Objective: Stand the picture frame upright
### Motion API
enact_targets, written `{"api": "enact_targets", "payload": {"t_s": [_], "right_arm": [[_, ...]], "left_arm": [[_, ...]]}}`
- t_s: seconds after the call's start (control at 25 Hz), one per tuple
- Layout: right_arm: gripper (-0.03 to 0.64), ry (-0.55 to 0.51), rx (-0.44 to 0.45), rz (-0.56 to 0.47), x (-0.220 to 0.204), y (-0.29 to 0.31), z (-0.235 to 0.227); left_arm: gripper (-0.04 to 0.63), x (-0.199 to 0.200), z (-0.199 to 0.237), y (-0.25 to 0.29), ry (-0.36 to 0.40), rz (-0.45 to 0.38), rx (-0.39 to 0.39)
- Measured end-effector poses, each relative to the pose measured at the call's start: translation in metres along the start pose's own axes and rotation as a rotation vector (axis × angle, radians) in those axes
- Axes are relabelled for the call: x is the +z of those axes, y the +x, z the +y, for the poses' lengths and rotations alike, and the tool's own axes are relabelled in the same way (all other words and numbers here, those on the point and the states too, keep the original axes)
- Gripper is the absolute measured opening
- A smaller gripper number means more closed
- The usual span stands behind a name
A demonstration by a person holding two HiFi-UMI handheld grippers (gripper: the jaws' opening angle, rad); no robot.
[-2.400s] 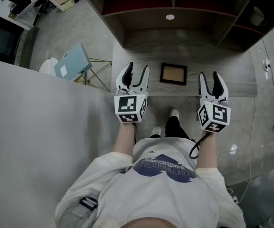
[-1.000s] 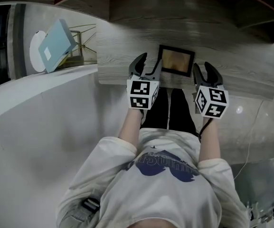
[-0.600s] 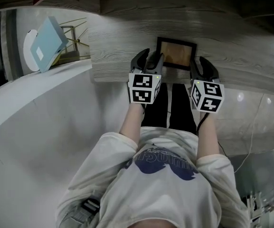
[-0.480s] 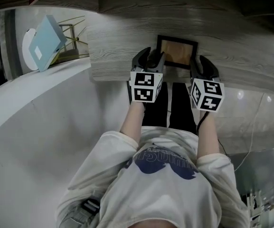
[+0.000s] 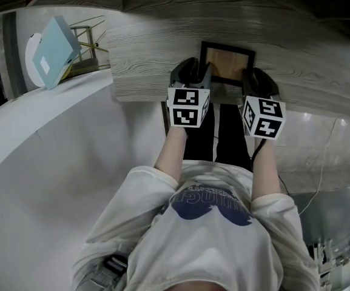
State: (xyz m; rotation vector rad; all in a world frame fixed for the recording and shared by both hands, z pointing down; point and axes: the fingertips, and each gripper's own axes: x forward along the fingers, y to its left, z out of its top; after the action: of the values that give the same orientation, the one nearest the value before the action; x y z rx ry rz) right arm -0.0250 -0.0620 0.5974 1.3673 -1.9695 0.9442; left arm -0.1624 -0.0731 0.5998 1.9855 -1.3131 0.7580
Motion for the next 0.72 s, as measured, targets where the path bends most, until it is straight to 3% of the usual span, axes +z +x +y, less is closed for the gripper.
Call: {"api": "enact_targets", "payload": {"t_s": [0.72], "right_arm": [[0.077,0.103,0.009,-0.007,-0.0015,0.0013,0.0013]], "left_arm": [[0.080,0.0006,-0.0023,0.0002,-0.080,-0.005,-0.044]]}}
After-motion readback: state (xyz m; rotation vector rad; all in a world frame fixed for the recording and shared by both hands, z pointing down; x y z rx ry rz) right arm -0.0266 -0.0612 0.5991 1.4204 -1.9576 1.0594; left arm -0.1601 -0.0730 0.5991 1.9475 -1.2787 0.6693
